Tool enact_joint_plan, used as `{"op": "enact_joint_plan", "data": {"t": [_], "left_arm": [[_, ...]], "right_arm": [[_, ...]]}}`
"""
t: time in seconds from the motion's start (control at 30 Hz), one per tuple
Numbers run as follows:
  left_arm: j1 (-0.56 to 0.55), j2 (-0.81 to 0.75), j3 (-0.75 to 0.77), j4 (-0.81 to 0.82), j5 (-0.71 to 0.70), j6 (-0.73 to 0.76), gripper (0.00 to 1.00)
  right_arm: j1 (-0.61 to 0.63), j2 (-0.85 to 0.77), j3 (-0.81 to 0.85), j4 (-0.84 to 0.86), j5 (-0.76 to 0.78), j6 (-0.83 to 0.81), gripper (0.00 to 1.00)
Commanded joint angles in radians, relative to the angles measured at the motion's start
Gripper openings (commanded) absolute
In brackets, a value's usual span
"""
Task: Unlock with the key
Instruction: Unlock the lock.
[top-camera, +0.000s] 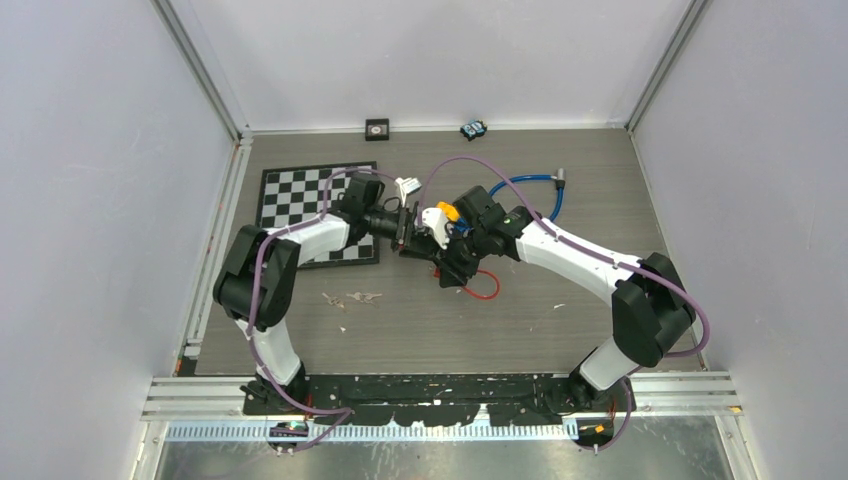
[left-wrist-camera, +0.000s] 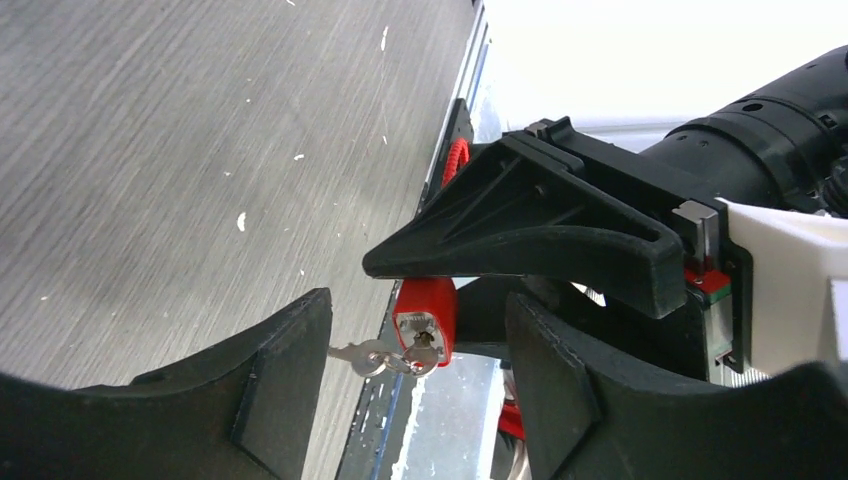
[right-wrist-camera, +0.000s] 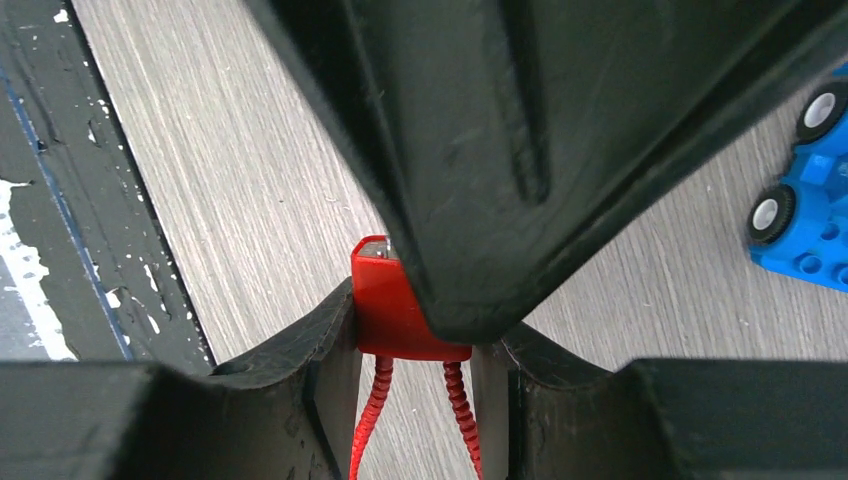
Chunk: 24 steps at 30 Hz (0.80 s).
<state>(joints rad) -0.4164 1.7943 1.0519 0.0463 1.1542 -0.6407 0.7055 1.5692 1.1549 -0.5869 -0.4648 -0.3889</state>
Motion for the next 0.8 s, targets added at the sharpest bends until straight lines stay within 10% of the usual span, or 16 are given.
{"op": "enact_joint_plan", "data": {"t": [0.0, 0.3, 0.6, 0.77], "left_arm": [[-0.027, 0.013, 0.020, 0.015, 0.041, -0.045, 0.64], [-0.064, 0.043, 0.031, -0.032, 0.057, -0.024, 0.53], [-0.070, 0.061, 0.041, -0.039, 0.079, -0.027, 0.21], [-0.070, 0.061, 0.046, -0.040, 0.088, -0.027, 0.00]], "right_arm": [[0.008, -0.034, 0.012, 0.050, 0.034, -0.009, 0.01], [0.009, -0.032, 0.014, 0.053, 0.049, -0.004, 0.01], [0.011, -0.028, 0.012, 0.058, 0.060, 0.002, 0.01], [0.011, -0.029, 0.014, 0.054, 0.072, 0.009, 0.18]]}}
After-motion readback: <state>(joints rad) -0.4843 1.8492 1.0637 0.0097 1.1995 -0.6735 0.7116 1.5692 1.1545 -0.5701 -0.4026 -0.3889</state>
